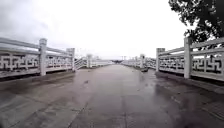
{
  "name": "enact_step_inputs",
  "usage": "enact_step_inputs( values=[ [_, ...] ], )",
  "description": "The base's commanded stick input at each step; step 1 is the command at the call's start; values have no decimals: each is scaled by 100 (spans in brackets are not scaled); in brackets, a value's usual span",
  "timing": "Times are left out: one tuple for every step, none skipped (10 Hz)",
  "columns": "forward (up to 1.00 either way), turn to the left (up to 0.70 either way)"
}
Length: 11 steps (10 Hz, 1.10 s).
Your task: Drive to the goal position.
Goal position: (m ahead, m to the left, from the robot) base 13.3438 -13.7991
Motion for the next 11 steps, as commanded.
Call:
enact_step_inputs(
  values=[
    [45,3],
    [45,3],
    [45,3],
    [45,3],
    [45,3],
    [45,3],
    [45,3],
    [45,3],
    [45,3],
    [45,3],
    [45,3]
  ],
)
